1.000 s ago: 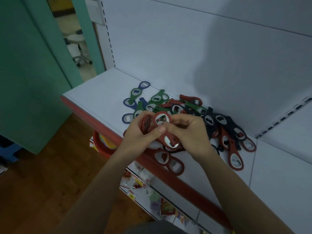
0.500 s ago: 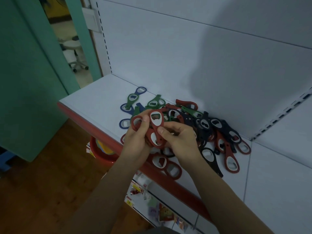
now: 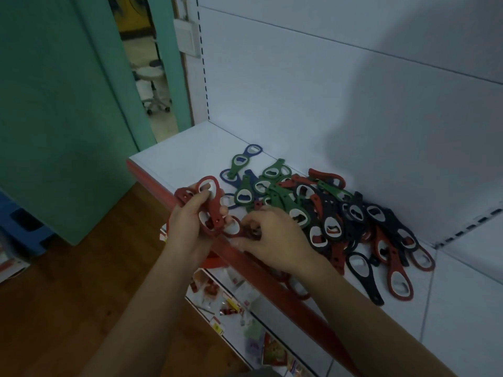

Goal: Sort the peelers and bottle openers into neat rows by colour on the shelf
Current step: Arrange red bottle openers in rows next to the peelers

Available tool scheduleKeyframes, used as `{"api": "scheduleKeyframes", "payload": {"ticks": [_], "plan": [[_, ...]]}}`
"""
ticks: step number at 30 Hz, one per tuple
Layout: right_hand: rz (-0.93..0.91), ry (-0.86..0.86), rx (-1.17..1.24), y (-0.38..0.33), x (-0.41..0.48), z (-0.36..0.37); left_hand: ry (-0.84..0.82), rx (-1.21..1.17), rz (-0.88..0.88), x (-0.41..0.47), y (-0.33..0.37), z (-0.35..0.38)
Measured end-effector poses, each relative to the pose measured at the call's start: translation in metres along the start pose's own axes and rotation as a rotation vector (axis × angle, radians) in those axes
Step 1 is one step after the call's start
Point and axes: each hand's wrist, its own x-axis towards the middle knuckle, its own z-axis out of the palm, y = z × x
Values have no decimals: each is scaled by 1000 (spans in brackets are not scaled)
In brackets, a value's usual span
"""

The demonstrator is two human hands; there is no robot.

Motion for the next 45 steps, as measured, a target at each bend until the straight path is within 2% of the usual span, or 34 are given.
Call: {"api": "scheduleKeyframes", "payload": {"ticks": [2,6,9,13,17,21,23,25,27,29,31,33,34,36,38,40,42,45], "plan": [[21,3,-118,-6,2,0,-6,20,13,-3,-1,-4],[90,-5,-130,-9,5,-6,-39,102,34,-4,0,-16],[108,-42,-236,-11,8,-5,-79,153,43,0,-2,-17],[152,-38,-328,-13,5,-1,-19,110,-1,8,-5,-8],[44,7,-529,-13,0,9,-32,89,-20,10,-6,-1],[-19,39,-494,-1,2,8,-86,63,-33,15,-6,3],[-20,89,-590,-1,2,15,-108,60,-19,17,-6,5],[2,165,-574,1,1,24,-106,49,12,17,-6,5],[6,221,-385,9,4,26,-69,60,70,17,-6,3],[112,214,63,12,6,14,-36,147,146,17,-8,0],[179,278,507,9,6,-1,-38,275,181,18,-10,1],[156,226,752,5,10,-10,-80,331,160,18,-13,9],[145,174,787,4,12,-14,-102,322,148,18,-16,14],[131,172,600,7,17,-16,-75,269,139,22,-22,24],[72,218,205,19,22,-16,-31,209,141,25,-21,27],[18,77,-145,25,21,-15,-82,148,148,26,-18,24],[-3,-61,-315,30,21,-14,-137,130,130,24,-13,20],[-121,-27,-452,29,21,-13,-138,140,137,23,-13,18]]}}
